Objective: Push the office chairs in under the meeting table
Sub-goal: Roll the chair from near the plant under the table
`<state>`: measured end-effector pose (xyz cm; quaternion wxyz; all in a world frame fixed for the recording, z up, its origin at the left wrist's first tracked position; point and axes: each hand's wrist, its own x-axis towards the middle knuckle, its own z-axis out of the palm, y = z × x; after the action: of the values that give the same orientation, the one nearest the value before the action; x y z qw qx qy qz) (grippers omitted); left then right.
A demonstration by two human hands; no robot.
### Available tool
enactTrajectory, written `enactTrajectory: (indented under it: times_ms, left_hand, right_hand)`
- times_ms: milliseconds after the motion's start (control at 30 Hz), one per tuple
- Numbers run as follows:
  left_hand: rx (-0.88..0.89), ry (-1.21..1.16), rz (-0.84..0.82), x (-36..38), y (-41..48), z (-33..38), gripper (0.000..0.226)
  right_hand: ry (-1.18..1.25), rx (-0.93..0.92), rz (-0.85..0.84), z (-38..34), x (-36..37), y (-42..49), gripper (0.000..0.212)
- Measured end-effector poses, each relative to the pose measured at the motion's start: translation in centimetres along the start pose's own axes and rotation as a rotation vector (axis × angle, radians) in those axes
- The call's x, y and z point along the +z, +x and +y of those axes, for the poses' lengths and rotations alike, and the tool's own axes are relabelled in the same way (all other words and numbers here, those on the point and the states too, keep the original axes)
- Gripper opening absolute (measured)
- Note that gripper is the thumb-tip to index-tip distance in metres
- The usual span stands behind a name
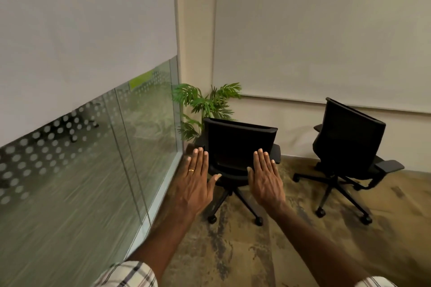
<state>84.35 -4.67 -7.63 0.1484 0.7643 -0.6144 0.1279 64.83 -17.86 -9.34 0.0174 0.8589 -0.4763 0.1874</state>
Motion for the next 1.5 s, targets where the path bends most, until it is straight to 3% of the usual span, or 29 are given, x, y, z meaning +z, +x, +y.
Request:
enactTrajectory:
  times_ms: [167, 433, 800, 967, 1067, 1200, 1333, 1500]
  left_hand:
    - [0.012, -0.03, 0.02, 1.3, 10.1, -6.1, 0.085]
    - [0.099, -0.03, 0.008, 5.3, 20.7, -9.0, 0.07]
    - [0.098, -0.002, -0.053, 14.9, 38.5, -11.6, 0.074]
    - [0.112, -0.025, -0.202, 21.4, 48.1, -10.8, 0.076]
    - [0.139, -0.07, -0.353, 24.4, 50.9, -11.9, 0.079]
    - [0.234, -0.145, -0.442, 26.3, 50.9, -12.0, 0.091]
    - [0.25, -0.143, -0.549, 27.6, 51.8, -10.3, 0.103]
    - [0.239, -0.16, -0.568, 27.8, 50.4, -9.3, 0.094]
  right_hand:
    - [0.034, 0.064, 0.035, -2.6, 1.5, 9.6, 0.061]
    - [-0.027, 0.119, 0.021, -0.9, 4.9, 18.5, 0.062]
    - [-0.049, 0.17, -0.032, 5.3, 12.4, 36.4, 0.062]
    - [0.028, 0.286, -0.078, 11.9, 16.5, 43.4, 0.061]
    - [0.075, 0.379, -0.245, 13.6, 18.5, 46.4, 0.069]
    - [-0.063, 0.295, -0.407, 15.5, 19.6, 46.5, 0.066]
    - [-0.147, 0.273, -0.506, 17.9, 20.1, 47.0, 0.059]
    - [-0.236, 0.158, -0.529, 17.8, 19.3, 45.7, 0.04]
